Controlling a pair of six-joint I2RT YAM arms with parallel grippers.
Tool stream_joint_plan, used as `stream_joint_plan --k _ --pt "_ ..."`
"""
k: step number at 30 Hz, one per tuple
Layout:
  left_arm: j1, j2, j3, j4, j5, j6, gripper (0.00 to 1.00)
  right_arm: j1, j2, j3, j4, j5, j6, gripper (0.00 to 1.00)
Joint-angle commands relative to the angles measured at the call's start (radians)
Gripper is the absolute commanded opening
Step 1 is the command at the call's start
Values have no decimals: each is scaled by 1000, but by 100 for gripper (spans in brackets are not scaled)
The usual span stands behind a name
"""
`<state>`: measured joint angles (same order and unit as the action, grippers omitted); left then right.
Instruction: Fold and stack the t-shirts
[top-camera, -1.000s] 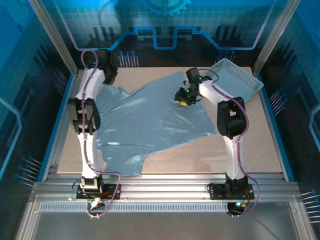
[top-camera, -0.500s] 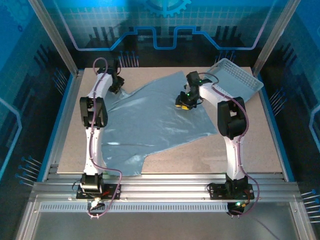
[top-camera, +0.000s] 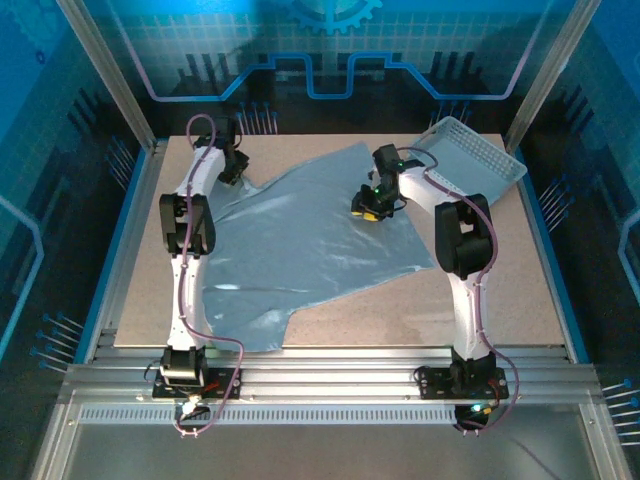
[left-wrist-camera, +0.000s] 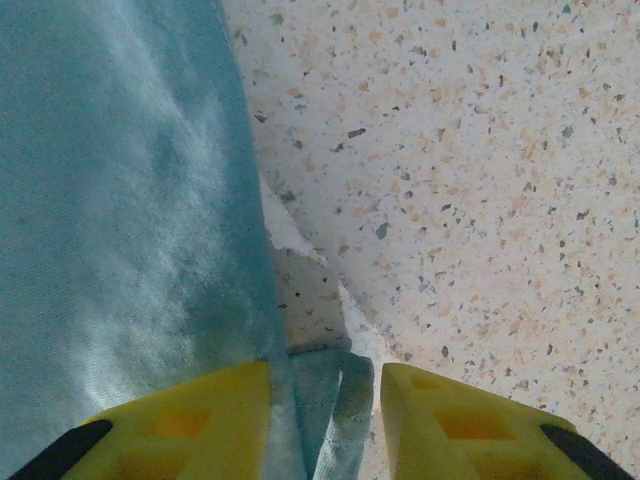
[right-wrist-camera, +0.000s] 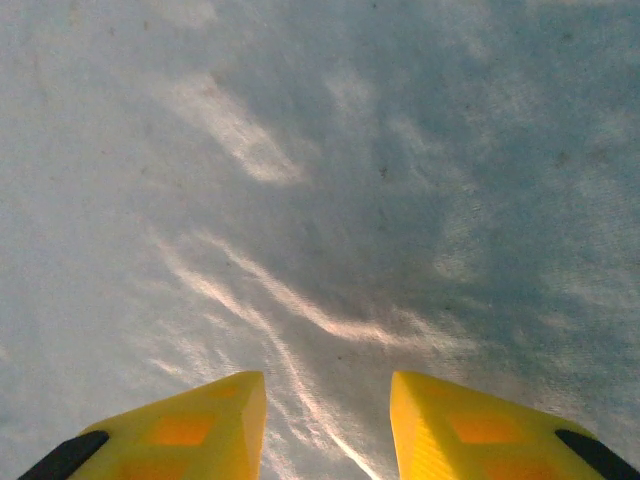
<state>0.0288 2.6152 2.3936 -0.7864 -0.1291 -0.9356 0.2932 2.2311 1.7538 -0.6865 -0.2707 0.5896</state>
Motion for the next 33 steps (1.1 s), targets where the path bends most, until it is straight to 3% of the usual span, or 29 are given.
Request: stream_joint_plan --k 1,14,23,33 --pt "-7 -73 -25 2 11 9 36 -6 -31 -6 -1 -22 -7 39" --pt "-10 -29 -6 -74 10 8 35 -9 -21 9 -10 -26 -7 39" --pt "-11 -12 9 4 44 -2 34 -8 -44 -14 31 -48 -11 39" --pt "-20 4 29 -47 49 21 31 -4 -53 -6 56 -59 -10 39"
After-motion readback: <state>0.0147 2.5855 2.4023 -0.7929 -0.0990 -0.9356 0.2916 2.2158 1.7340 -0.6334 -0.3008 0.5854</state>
